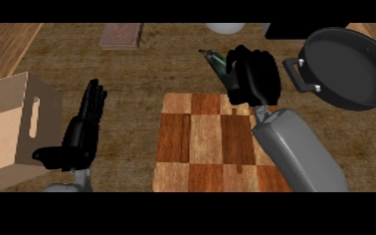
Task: Pick the eggplant from the cutting board and place it in the pot
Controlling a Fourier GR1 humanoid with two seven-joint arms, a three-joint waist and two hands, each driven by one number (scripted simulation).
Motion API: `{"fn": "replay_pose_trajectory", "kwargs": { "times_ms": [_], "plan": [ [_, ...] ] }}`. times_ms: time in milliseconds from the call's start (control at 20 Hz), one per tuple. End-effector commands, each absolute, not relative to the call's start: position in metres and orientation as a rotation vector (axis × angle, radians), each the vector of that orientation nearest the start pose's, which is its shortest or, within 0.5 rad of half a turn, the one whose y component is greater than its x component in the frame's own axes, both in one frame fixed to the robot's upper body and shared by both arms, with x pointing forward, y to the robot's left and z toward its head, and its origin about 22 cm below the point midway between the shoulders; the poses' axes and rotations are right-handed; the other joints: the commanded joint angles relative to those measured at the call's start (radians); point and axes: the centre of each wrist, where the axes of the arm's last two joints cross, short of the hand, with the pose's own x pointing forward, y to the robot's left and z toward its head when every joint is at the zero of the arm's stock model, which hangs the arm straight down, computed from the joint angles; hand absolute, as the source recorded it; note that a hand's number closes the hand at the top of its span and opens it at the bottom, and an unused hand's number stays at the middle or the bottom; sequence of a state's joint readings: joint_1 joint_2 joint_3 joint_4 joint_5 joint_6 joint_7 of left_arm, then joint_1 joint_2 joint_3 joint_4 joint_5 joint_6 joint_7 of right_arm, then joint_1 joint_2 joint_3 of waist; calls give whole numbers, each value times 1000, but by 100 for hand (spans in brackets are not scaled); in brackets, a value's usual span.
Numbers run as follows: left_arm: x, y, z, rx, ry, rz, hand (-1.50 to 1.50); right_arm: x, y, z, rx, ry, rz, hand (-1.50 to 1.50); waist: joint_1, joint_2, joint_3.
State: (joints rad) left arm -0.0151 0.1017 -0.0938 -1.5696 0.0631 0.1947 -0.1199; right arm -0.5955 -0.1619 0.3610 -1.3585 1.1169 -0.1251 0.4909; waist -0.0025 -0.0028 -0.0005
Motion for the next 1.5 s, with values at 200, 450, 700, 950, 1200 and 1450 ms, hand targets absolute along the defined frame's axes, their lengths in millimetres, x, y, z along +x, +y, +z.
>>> {"fn": "replay_pose_trajectory", "kwargs": {
  "times_ms": [200,450,700,950,1200,1450],
  "plan": [
    [237,224,5,115,-1690,45,0,338,-152,134,-1360,-1482,776,150,3,1,0],
    [236,219,6,110,-1702,42,0,355,-205,139,-1434,-1424,686,150,4,2,1],
    [253,201,20,108,-1714,43,0,377,-261,146,-1453,-1361,643,150,7,5,1],
    [242,223,10,95,-1698,34,0,386,-316,158,-1478,-1317,618,150,10,4,1],
    [249,206,6,116,-1705,22,0,390,-351,127,-1473,-1285,621,150,11,6,1],
    [242,236,8,103,-1712,21,0,397,-396,128,-1360,-1245,632,150,22,8,1]
  ]
}}
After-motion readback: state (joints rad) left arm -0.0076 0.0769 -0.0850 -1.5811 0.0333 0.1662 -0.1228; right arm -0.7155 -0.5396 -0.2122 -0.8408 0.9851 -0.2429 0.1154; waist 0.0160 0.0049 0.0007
